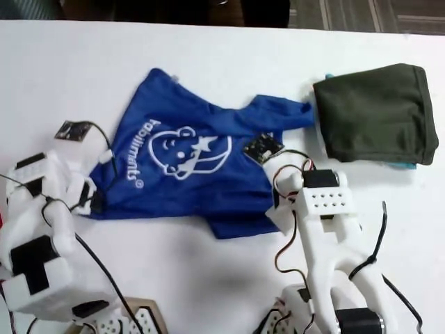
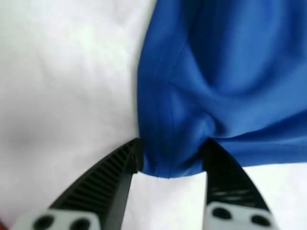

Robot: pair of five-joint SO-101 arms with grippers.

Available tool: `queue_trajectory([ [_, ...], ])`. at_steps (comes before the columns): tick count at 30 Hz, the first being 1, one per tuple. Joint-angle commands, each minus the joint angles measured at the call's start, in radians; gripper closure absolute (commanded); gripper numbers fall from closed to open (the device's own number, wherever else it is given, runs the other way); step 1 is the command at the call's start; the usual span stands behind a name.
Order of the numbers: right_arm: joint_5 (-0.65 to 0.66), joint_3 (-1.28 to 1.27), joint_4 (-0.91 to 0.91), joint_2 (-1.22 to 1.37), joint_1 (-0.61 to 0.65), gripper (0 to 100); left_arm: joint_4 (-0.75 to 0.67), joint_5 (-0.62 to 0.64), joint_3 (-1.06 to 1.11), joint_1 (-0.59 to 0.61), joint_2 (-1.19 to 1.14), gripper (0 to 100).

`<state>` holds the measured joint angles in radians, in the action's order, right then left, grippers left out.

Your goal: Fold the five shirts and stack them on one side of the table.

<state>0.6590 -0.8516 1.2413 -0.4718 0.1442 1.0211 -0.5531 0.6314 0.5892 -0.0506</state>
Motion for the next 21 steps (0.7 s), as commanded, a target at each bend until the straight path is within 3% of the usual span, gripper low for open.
queue_trajectory([
  [1, 0.006, 0.023, 0.008, -0.036, -0.005, 98.1, 0.049, -0.002, -0.036, 0.009, -0.046, 79],
  [4, 0.006, 0.026, 0.01, -0.036, -0.005, 98.1, 0.066, -0.003, -0.033, -0.009, -0.046, 80],
  [8, 0.006, 0.026, 0.012, -0.096, -0.005, 98.1, 0.084, 0.003, -0.033, -0.048, -0.046, 99],
  [21, -0.058, -0.08, -0.062, -0.292, 0.005, 98.1, 0.109, 0.106, -0.044, -0.16, -0.043, 97],
])
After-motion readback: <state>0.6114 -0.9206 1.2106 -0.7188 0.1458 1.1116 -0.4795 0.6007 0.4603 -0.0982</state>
